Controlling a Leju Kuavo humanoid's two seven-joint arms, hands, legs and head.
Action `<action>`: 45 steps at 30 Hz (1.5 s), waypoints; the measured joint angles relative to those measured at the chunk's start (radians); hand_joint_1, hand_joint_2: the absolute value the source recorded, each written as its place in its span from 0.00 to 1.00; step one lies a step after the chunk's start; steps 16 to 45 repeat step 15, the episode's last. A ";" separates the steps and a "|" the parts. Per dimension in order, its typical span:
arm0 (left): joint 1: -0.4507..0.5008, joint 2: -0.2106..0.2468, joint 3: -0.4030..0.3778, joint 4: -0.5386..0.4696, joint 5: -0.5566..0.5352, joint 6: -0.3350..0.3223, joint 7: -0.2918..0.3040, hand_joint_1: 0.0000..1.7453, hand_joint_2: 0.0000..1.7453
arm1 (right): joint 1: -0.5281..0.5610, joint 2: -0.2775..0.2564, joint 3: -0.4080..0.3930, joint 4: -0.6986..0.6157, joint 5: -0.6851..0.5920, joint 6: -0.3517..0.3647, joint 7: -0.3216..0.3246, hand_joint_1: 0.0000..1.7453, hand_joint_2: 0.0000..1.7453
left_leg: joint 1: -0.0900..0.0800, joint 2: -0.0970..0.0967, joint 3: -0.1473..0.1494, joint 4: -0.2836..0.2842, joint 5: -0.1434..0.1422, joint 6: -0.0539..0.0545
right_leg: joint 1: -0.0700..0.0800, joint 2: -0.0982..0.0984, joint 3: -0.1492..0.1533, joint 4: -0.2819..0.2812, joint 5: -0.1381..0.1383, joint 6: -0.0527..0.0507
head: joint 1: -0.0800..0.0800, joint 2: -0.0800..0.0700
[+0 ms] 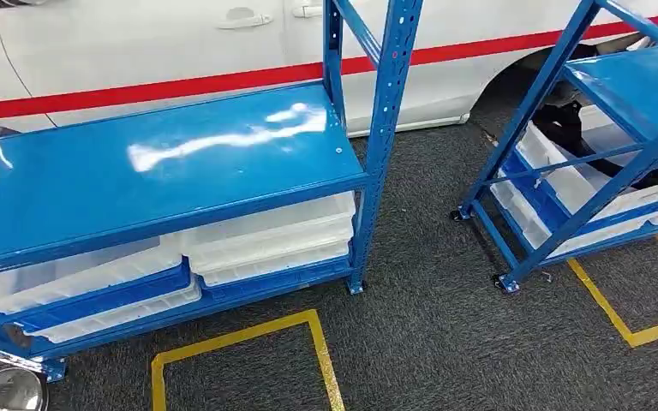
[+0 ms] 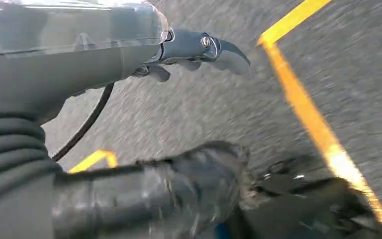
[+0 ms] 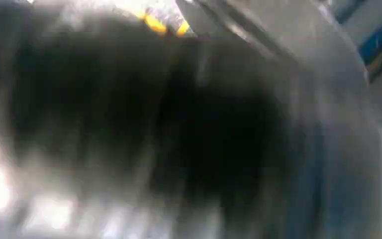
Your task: Take the parts from the cabinet and place them on the table.
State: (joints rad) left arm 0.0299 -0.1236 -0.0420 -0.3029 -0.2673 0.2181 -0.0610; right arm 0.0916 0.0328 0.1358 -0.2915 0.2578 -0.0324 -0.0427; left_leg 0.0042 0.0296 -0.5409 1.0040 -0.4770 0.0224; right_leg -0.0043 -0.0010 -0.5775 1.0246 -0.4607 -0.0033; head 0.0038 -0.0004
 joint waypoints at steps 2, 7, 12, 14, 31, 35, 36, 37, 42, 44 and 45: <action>0.019 0.019 0.003 -0.012 0.043 -0.035 0.009 0.00 0.00 | 0.008 -0.002 -0.018 -0.012 -0.041 0.006 0.007 0.00 0.00 | 0.000 0.000 0.000 0.000 0.000 0.000 | 0.000 0.000 0.000 0.000 0.000 0.000 | 0.000 0.000; 0.063 0.065 0.011 -0.038 0.151 -0.120 0.032 0.00 0.00 | 0.029 -0.012 -0.062 -0.040 -0.143 0.017 0.021 0.00 0.00 | 0.000 0.000 0.000 0.000 -0.001 0.000 | 0.000 0.000 0.000 0.000 -0.001 -0.001 | 0.000 0.000; 0.094 0.096 0.024 -0.057 0.251 -0.200 0.053 0.00 0.00 | 0.042 -0.018 -0.095 -0.060 -0.240 0.029 0.037 0.00 0.00 | 0.000 0.000 0.000 0.000 -0.001 -0.001 | 0.001 0.000 0.000 0.000 -0.001 -0.002 | 0.000 0.000; 0.100 0.103 0.024 -0.061 0.261 -0.210 0.054 0.00 0.00 | 0.044 -0.019 -0.102 -0.065 -0.249 0.032 0.041 0.00 0.00 | 0.000 0.000 0.000 0.000 -0.001 -0.001 | 0.000 0.000 0.000 0.000 -0.001 -0.002 | 0.000 0.000; 0.102 0.105 0.024 -0.063 0.265 -0.211 0.055 0.00 0.00 | 0.044 -0.019 -0.106 -0.065 -0.251 0.032 0.042 0.00 0.00 | 0.000 0.000 0.001 0.000 -0.001 -0.001 | 0.000 0.000 0.000 0.000 -0.001 -0.002 | 0.000 0.000; 0.102 0.105 0.024 -0.063 0.265 -0.211 0.055 0.00 0.00 | 0.044 -0.019 -0.106 -0.065 -0.251 0.032 0.042 0.00 0.00 | 0.000 0.000 0.001 0.000 -0.001 -0.001 | 0.000 0.000 0.000 0.000 -0.001 -0.002 | 0.000 0.000; 0.102 0.105 0.024 -0.063 0.265 -0.211 0.055 0.00 0.00 | 0.044 -0.019 -0.106 -0.065 -0.251 0.032 0.042 0.00 0.00 | 0.000 0.000 0.001 0.000 -0.001 -0.001 | 0.000 0.000 0.000 0.000 -0.001 -0.002 | 0.000 0.000; 0.102 0.105 0.024 -0.063 0.265 -0.211 0.055 0.00 0.00 | 0.044 -0.019 -0.106 -0.065 -0.251 0.032 0.042 0.00 0.00 | 0.000 0.000 0.001 0.000 -0.001 -0.001 | 0.000 0.000 0.000 0.000 -0.001 -0.002 | 0.000 0.000; 0.102 0.105 0.024 -0.063 0.265 -0.211 0.055 0.00 0.00 | 0.044 -0.019 -0.106 -0.065 -0.251 0.032 0.042 0.00 0.00 | 0.000 0.000 0.001 0.000 -0.001 -0.001 | 0.000 0.000 0.000 0.000 -0.001 -0.002 | 0.000 0.000; 0.102 0.105 0.024 -0.063 0.265 -0.211 0.055 0.00 0.00 | 0.044 -0.019 -0.106 -0.065 -0.251 0.032 0.042 0.00 0.00 | 0.000 0.000 0.001 0.000 -0.001 -0.001 | 0.000 0.000 0.000 0.000 -0.001 -0.002 | 0.000 0.000; 0.102 0.105 0.024 -0.063 0.265 -0.211 0.055 0.00 0.00 | 0.044 -0.019 -0.106 -0.065 -0.251 0.032 0.042 0.00 0.00 | 0.000 0.000 0.001 0.000 -0.001 -0.001 | 0.000 0.000 0.000 0.000 -0.001 -0.002 | 0.000 0.000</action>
